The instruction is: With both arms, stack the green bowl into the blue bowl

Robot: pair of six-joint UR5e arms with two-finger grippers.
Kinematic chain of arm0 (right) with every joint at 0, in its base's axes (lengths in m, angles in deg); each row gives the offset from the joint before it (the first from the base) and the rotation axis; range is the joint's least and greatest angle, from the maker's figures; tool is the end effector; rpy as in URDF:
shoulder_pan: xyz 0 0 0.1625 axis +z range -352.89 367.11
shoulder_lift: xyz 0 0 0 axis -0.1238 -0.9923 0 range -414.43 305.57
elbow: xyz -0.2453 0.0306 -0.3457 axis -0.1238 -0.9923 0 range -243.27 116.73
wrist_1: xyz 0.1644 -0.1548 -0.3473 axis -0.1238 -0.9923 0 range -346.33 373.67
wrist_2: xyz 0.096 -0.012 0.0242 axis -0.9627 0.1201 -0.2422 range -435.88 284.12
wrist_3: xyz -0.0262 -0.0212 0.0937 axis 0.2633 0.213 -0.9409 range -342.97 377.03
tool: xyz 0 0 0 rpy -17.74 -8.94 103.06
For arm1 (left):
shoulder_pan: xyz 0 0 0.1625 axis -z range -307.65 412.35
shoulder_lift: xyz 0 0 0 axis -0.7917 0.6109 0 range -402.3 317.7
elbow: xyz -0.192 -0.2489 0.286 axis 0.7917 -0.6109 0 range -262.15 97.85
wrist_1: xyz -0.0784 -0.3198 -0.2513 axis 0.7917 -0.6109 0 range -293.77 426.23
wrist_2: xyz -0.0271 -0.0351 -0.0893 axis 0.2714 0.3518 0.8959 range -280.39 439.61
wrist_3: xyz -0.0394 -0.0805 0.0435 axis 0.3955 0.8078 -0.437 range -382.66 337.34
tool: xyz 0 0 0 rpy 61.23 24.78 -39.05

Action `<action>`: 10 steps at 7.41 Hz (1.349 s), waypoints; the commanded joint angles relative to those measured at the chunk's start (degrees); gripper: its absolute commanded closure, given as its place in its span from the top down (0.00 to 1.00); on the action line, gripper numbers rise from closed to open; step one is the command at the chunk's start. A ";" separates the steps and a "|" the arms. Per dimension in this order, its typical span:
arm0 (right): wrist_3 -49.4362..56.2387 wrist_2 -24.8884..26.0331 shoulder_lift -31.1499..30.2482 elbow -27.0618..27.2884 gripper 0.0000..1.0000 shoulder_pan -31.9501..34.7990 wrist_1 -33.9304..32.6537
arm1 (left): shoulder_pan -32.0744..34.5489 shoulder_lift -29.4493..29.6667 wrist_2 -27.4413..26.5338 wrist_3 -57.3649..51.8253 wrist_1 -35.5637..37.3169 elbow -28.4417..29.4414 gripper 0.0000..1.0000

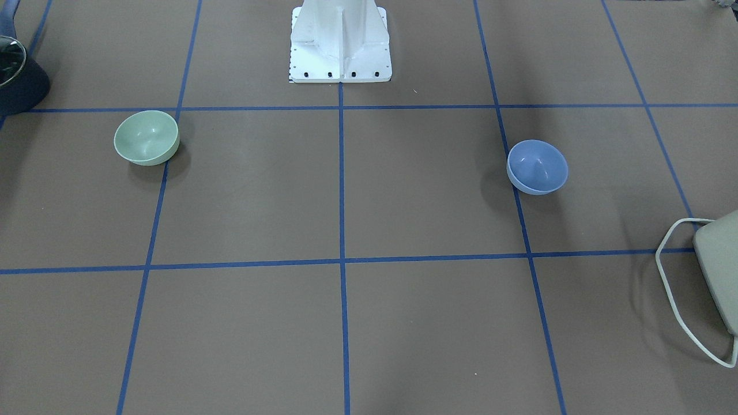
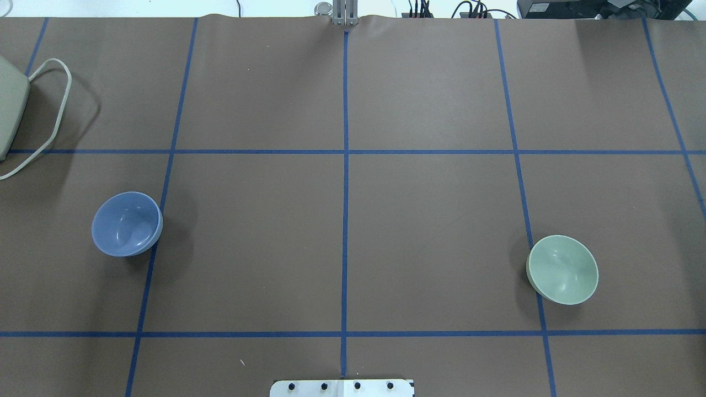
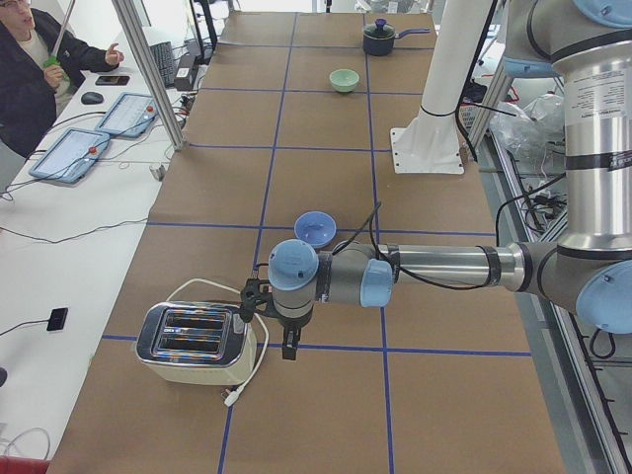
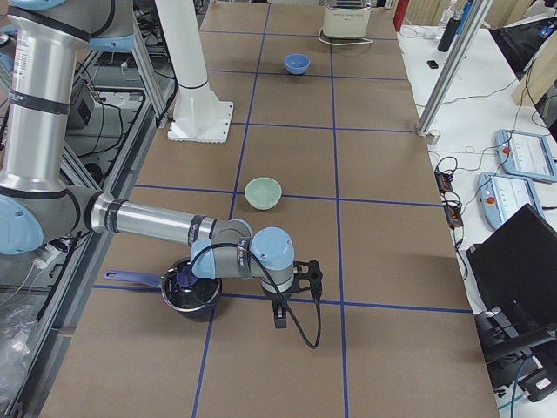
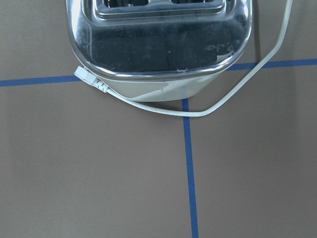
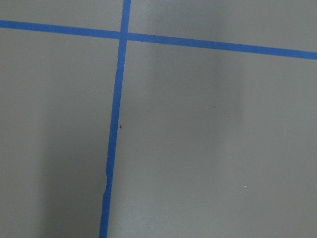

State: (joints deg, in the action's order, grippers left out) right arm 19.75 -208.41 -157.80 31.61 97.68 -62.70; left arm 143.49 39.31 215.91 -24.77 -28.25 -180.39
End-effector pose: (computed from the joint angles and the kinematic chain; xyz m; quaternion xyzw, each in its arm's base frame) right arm 0.0699 -0.3949 0.6981 0.0520 -0.3610 -0.0337 0.9305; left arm -0.0700 -0.4335 0.6450 0.0459 0.3917 0.0225 0.9187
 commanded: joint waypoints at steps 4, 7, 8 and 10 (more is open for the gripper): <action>0.00 0.08 -0.07 0.40 1.00 0.05 -0.01 | 0.00 0.04 -0.16 -0.18 -0.88 -1.35 0.98; -0.09 0.08 -0.07 0.31 1.00 0.05 0.34 | 0.09 0.22 -0.16 -0.09 -1.75 -2.40 0.98; -0.09 0.08 -0.07 0.57 1.00 0.14 0.61 | 0.09 0.22 -0.33 0.00 -3.06 -2.49 0.98; 0.08 -0.09 0.46 1.62 1.00 0.40 2.00 | 0.09 0.66 -0.07 0.43 -7.61 -3.97 0.98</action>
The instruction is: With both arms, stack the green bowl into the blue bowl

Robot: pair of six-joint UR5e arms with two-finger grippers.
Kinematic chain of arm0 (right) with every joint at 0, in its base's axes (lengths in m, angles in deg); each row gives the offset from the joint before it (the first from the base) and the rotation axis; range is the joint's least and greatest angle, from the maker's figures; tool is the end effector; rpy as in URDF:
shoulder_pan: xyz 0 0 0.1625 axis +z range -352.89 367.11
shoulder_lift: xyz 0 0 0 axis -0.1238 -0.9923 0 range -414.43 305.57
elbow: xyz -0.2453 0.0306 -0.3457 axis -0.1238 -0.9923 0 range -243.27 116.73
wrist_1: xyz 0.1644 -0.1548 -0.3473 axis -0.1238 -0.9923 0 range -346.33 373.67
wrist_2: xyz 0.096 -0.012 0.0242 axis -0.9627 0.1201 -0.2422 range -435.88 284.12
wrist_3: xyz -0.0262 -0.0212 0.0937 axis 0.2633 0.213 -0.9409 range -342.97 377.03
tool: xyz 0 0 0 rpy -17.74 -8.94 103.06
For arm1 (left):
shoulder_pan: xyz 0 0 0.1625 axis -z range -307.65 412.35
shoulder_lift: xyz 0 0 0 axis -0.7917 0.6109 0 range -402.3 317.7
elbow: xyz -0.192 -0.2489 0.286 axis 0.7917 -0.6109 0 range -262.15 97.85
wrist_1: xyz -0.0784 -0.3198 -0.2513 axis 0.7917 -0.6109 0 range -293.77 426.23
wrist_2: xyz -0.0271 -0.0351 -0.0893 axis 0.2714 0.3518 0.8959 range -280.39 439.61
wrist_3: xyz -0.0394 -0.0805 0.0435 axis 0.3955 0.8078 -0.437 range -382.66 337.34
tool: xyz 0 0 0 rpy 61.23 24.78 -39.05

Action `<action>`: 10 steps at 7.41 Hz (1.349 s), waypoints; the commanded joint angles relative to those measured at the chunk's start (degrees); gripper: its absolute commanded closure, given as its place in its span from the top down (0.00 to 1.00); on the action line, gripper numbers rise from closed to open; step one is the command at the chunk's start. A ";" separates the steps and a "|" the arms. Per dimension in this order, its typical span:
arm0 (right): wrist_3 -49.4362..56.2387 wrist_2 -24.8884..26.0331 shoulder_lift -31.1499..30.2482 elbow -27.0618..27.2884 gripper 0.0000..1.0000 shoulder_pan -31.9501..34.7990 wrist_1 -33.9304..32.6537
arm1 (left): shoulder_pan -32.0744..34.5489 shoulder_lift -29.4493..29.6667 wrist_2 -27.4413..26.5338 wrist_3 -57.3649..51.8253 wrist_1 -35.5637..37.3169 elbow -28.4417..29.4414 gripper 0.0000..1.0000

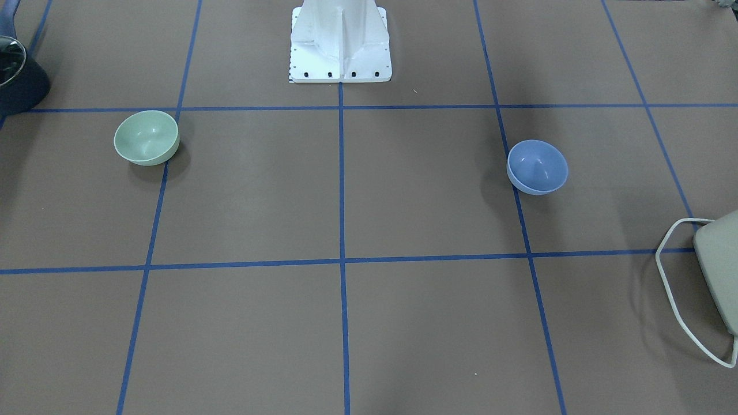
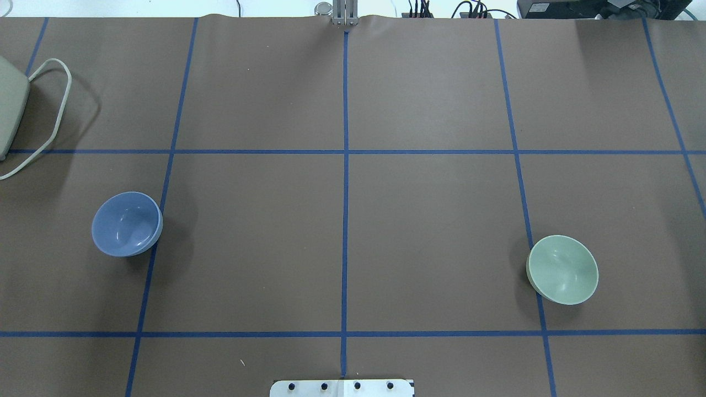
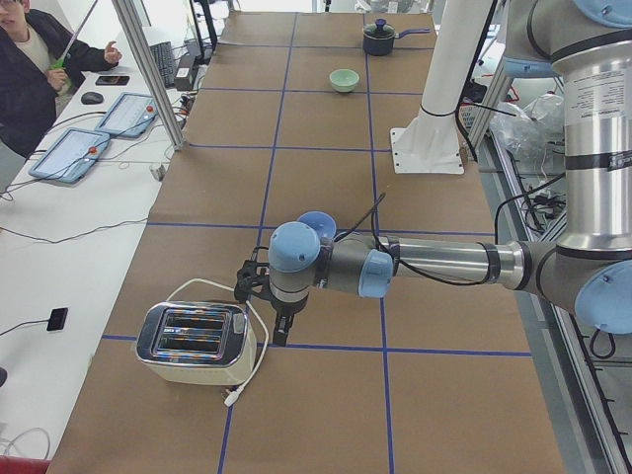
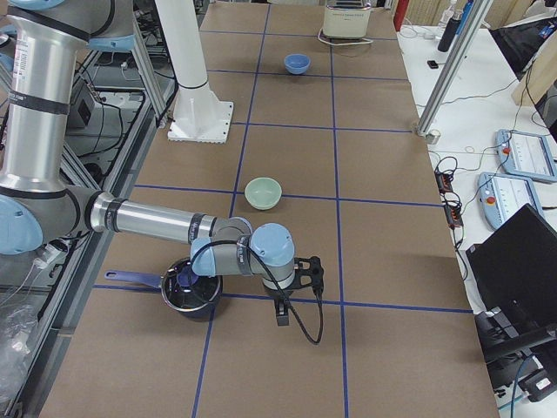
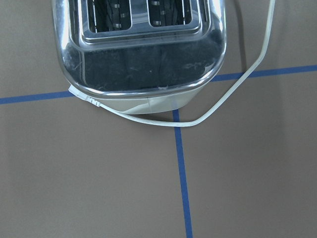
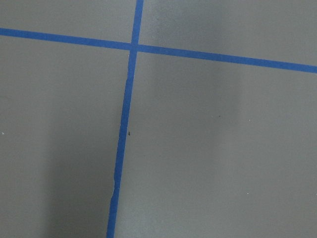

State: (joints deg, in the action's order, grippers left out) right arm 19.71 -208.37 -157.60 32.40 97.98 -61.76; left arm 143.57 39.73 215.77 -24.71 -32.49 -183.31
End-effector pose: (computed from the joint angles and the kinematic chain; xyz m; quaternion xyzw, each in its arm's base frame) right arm 0.0721 -0.3990 0.6881 0.0685 -0.3597 -0.0370 0.9298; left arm -0.0709 -0.4430 0.6084 0.1066 0.3870 0.0472 0.9147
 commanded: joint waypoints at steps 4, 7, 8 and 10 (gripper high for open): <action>-4.50 -0.57 2.80 4.18 1.00 -0.51 6.36 | 0.01 1.47 1.21 0.64 -19.12 -1.75 0.98; -7.15 -3.83 5.01 5.31 1.00 -0.95 6.27 | -7.06 0.31 4.81 5.95 -26.17 -1.76 0.99; -8.38 -3.74 4.92 5.41 1.00 -0.95 6.36 | -11.03 0.40 4.56 18.71 -27.74 -2.28 0.99; -8.48 -3.39 4.74 5.41 1.00 -1.04 6.36 | -18.68 0.14 2.20 34.51 -30.38 -2.38 0.99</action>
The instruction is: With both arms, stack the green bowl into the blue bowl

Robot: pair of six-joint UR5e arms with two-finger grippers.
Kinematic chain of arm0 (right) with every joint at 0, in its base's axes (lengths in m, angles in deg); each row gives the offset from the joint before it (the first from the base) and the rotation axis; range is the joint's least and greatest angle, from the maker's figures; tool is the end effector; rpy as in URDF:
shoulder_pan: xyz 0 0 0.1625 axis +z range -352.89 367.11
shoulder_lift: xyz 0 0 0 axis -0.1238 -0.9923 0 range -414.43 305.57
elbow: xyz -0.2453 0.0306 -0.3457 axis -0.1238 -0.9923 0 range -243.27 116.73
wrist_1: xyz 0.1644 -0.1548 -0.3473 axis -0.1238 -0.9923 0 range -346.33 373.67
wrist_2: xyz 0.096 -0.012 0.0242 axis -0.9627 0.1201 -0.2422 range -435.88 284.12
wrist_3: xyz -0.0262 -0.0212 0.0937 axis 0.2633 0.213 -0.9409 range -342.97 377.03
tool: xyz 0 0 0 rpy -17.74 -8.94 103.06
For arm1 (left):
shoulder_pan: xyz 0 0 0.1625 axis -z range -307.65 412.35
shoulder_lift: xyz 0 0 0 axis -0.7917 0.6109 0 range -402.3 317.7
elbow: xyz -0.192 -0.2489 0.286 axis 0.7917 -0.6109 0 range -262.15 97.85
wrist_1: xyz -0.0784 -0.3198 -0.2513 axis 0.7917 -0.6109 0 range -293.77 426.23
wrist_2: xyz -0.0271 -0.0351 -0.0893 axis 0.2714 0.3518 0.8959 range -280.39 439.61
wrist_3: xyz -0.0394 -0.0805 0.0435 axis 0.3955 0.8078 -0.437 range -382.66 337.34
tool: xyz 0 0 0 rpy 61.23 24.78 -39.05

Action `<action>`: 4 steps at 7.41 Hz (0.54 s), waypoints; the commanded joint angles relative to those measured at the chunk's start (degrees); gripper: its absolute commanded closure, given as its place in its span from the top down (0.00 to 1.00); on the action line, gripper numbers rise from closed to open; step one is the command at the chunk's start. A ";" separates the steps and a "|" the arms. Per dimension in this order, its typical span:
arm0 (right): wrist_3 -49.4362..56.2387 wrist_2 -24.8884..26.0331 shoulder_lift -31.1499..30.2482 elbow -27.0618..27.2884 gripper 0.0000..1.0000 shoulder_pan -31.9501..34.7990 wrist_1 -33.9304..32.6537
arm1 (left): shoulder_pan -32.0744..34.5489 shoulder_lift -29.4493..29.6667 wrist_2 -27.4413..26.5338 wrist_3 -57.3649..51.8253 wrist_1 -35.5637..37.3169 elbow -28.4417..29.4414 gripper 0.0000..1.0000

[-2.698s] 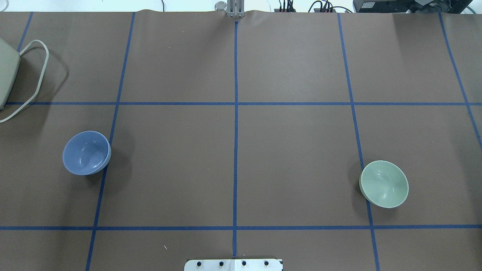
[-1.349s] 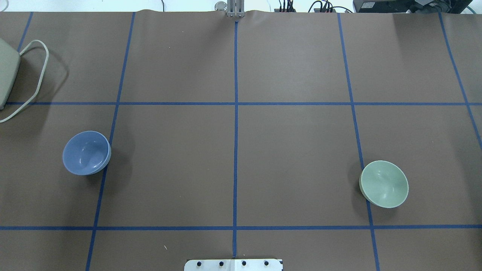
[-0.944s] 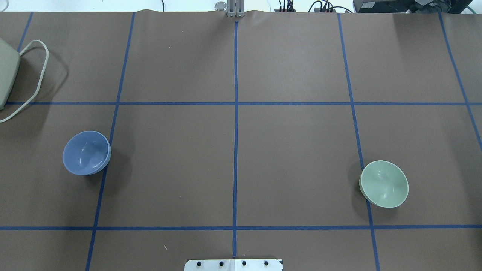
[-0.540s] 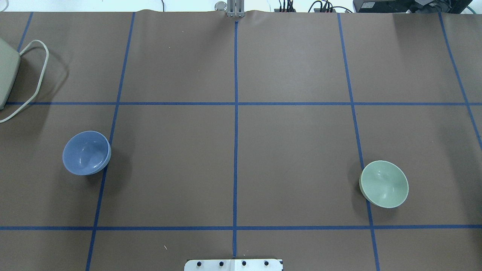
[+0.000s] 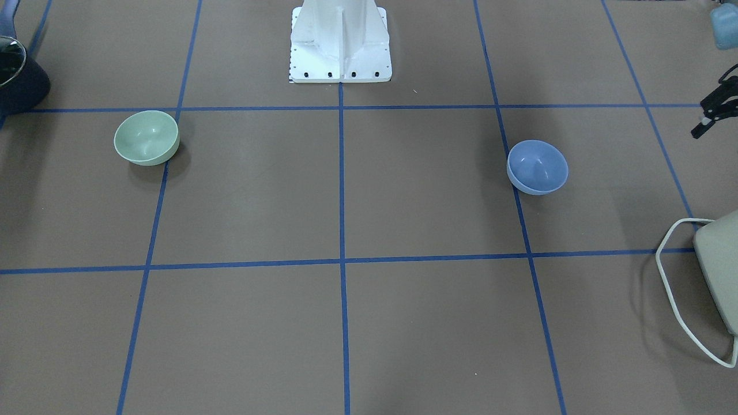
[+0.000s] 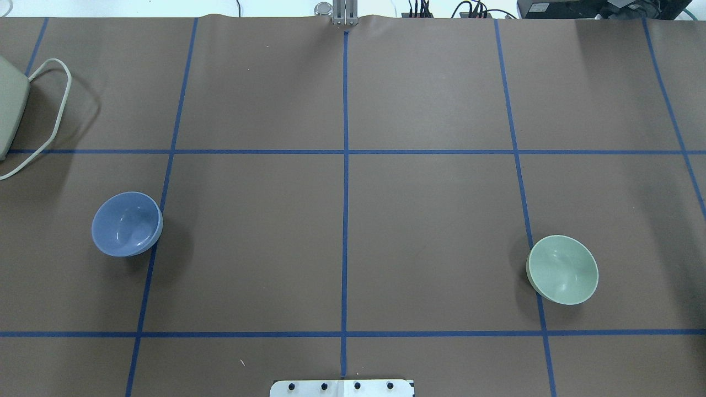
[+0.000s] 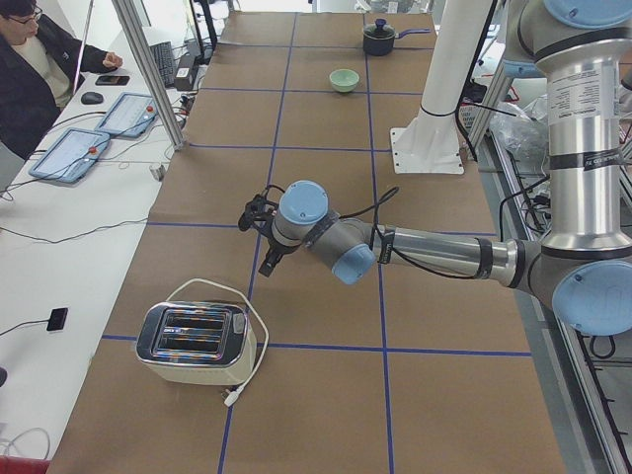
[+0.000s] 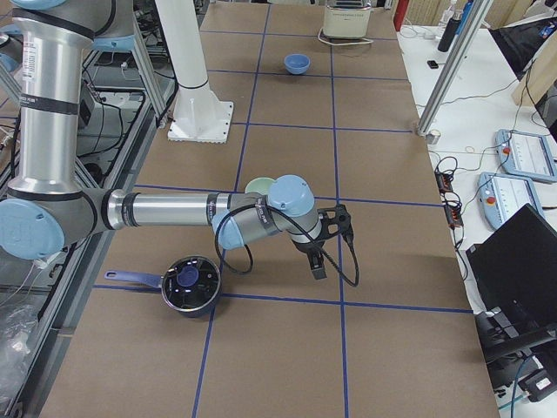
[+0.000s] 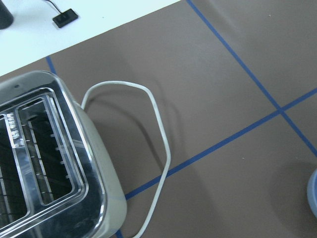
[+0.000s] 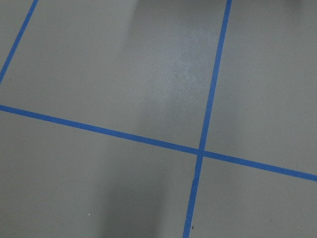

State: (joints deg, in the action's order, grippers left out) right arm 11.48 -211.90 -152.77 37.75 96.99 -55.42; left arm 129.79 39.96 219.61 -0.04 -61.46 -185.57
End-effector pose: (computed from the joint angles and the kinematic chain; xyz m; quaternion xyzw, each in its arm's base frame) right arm 0.0607 -0.4494 0.5881 0.1688 -0.3915 -0.0371 0.9038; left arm 0.0421 -0.4511 0.5228 0.2006 0.4756 0.0816 0.8526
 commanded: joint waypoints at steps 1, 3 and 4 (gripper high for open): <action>-0.25 0.14 -0.36 0.06 1.00 -0.05 0.01 | -10.15 0.09 -5.49 16.17 -1.42 -0.29 0.99; -0.25 0.40 -0.71 -0.03 1.00 -0.05 0.01 | -20.62 0.09 -15.68 25.68 -1.42 -1.78 0.98; -0.25 0.49 -0.88 -0.03 1.00 -0.05 0.01 | -24.40 0.35 -20.16 28.07 -1.42 -1.87 0.98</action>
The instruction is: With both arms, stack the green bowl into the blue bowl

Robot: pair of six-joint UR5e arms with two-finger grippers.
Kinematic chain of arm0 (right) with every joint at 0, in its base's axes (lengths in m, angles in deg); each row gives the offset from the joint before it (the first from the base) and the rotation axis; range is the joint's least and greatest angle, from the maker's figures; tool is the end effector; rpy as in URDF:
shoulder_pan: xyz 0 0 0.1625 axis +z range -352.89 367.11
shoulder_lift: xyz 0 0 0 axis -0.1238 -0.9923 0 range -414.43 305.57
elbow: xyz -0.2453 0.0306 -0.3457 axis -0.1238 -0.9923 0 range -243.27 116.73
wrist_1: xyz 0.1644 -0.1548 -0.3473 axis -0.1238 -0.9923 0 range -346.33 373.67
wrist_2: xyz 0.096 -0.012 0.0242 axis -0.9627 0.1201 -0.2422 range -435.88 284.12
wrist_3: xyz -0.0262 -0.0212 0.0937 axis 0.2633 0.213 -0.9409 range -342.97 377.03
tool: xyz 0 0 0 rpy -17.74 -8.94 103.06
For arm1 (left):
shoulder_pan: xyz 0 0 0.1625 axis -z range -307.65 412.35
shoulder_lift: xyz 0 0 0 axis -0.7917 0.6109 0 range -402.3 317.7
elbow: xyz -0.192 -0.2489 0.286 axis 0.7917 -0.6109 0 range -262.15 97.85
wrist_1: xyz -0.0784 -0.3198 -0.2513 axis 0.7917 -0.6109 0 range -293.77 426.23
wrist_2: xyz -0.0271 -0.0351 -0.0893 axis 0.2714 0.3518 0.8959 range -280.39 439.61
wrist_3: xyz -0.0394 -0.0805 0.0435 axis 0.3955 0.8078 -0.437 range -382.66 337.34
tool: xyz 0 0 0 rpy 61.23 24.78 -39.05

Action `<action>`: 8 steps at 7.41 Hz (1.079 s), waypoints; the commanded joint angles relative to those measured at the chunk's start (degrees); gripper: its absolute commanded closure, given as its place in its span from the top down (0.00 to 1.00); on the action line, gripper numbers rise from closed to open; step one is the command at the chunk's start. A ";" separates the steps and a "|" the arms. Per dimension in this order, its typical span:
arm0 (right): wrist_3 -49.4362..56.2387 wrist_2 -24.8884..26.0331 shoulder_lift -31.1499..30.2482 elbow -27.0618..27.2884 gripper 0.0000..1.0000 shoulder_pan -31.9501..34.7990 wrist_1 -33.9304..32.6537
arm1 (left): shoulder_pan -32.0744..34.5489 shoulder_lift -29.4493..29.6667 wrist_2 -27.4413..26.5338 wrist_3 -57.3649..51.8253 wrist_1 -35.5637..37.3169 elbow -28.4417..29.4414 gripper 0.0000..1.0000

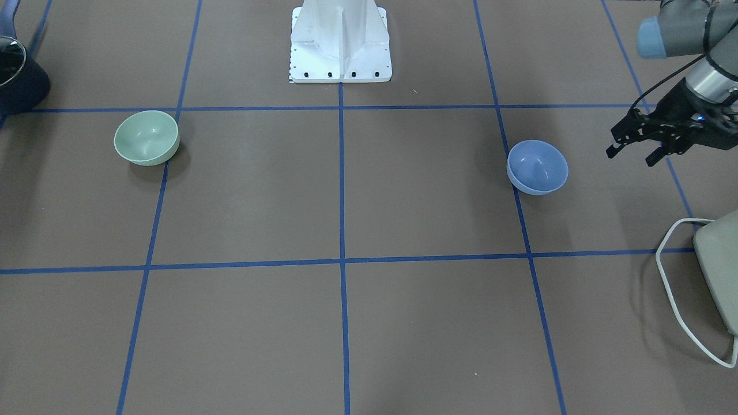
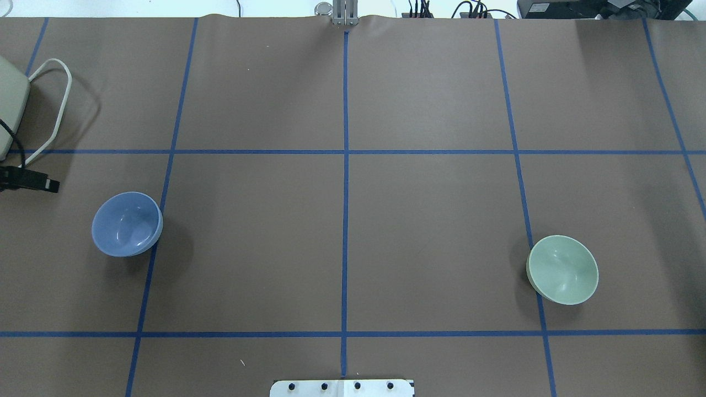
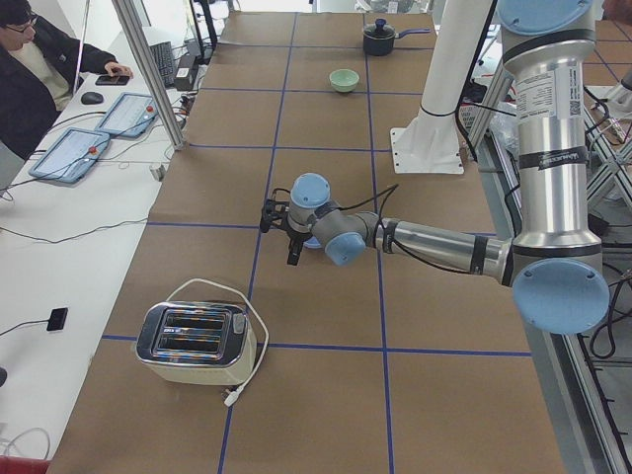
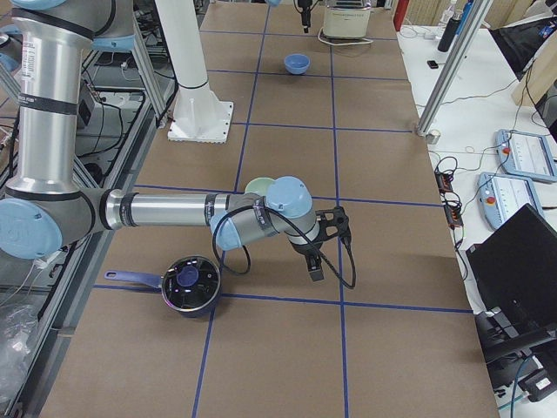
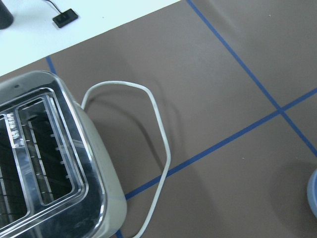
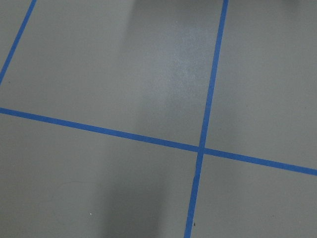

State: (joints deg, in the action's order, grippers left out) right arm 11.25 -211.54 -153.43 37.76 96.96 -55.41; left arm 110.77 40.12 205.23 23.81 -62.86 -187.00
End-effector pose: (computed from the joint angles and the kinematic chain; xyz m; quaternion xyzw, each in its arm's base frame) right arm 0.0609 -0.4447 0.5936 0.1633 -0.3892 -0.0327 0.9060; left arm 0.1769 -0.4316 0.5178 0.1141 0.4544 0.0059 0.8834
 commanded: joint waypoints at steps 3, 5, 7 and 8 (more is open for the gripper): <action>-0.02 0.31 -0.40 -0.04 1.00 0.06 0.00 | -9.11 0.37 -7.67 4.25 -0.02 -0.09 0.90; -0.02 0.31 -0.40 -0.13 1.00 0.06 0.00 | -13.41 0.46 -10.39 4.25 -0.02 0.08 0.71; -0.02 0.40 -0.40 -0.13 1.00 0.06 0.00 | -15.27 0.46 -11.52 3.90 -0.02 0.44 0.56; -0.02 0.40 -0.40 -0.22 1.00 0.06 0.00 | -15.36 0.55 -11.54 3.72 -0.02 0.52 0.29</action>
State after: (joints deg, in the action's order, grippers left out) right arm 11.23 -211.17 -153.83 37.61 97.00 -55.41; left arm 96.00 40.60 194.12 27.75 -62.88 -186.64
